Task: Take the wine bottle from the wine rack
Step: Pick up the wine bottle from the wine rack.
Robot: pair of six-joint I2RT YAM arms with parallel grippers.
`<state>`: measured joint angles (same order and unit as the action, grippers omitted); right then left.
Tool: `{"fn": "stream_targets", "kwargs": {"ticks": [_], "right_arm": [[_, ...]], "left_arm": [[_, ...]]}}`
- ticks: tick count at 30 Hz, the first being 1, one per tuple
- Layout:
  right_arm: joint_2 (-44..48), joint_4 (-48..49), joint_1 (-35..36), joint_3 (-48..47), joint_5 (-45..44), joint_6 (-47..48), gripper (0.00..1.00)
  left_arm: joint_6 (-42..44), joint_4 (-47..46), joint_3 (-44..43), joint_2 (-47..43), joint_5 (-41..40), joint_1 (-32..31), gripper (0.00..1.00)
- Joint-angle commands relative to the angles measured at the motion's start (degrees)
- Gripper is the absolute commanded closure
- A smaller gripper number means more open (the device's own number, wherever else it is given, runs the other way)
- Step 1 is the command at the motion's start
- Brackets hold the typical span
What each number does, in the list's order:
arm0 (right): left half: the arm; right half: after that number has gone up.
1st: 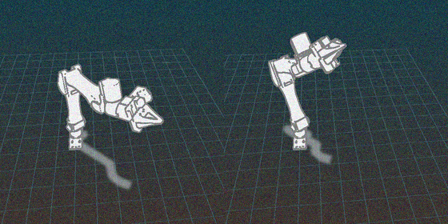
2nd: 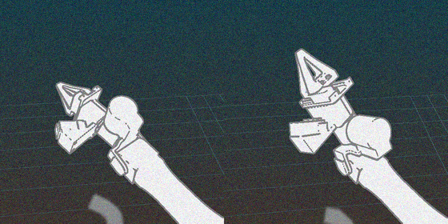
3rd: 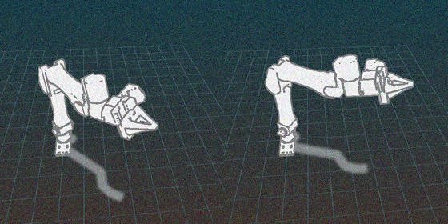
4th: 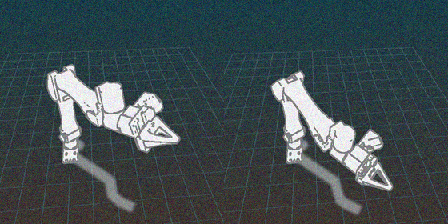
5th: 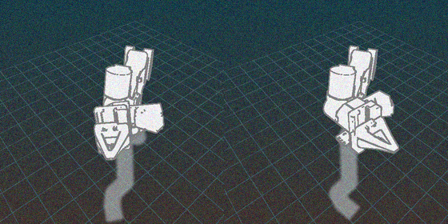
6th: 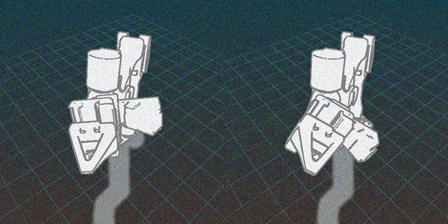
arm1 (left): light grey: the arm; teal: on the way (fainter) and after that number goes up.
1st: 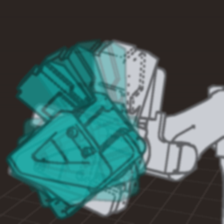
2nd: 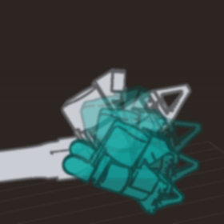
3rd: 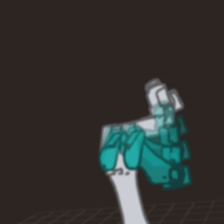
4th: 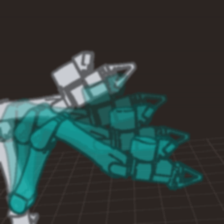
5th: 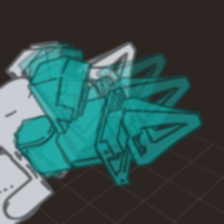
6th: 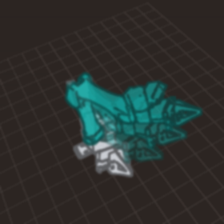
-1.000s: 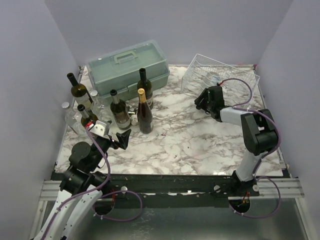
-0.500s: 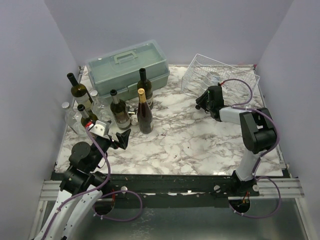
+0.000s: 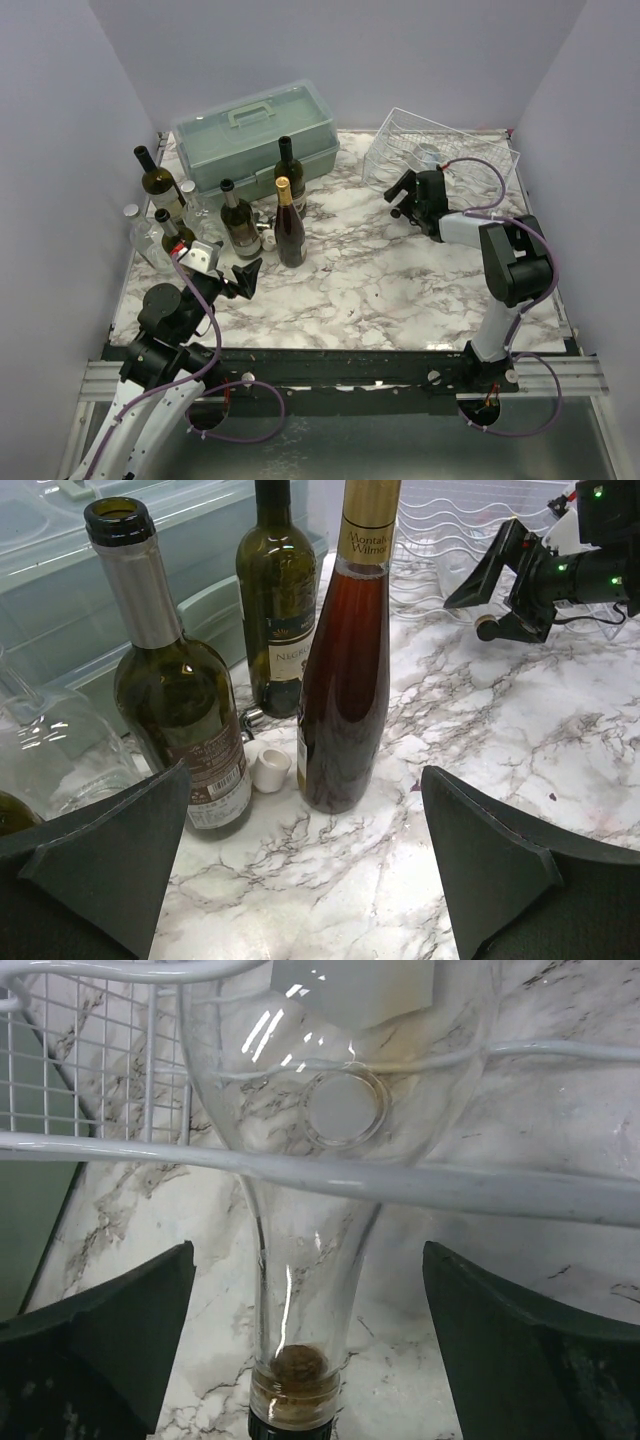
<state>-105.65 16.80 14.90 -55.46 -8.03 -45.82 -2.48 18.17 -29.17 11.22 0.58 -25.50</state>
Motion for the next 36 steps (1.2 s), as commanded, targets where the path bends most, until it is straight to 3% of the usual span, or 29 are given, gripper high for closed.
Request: {"fn": "stream_targets", "kwargs": {"ticks": [1,18,24,29,33,36], "right_arm": [[-0.9,0.1,0.0,-2.1,1.8,-0.2,0.00],[-4.5,-1.3,-0.1,-3.5,6.9,-0.3,0.00],[-4.0,-3.9,-0.3,-3.6,4.4,1.3,0.00],[-3.4,0.2,-1.9,-0.8,10.1,-0.4,0.00],[-4.3,-1.0,-2.0,-1.9,8.8,-1.5,0.13],[-3.6,0.1,-1.9,-1.3,9.3,-2.0,0.31]], "left_arm": [[0.6,0.1,0.2,0.5,1.5,0.4,0.01],[0.6,0.2,0.2,0.6,1.9,0.6,0.01],[0.5,0.3,0.2,0.8,2.1,0.7,0.01],[0.5,0.2,0.2,0.8,2.1,0.8,0.01],[0.5,0.3,0.2,0.9,2.1,0.8,0.01],[0.5,0.2,0.2,1.0,2.0,1.0,0.01]]}}
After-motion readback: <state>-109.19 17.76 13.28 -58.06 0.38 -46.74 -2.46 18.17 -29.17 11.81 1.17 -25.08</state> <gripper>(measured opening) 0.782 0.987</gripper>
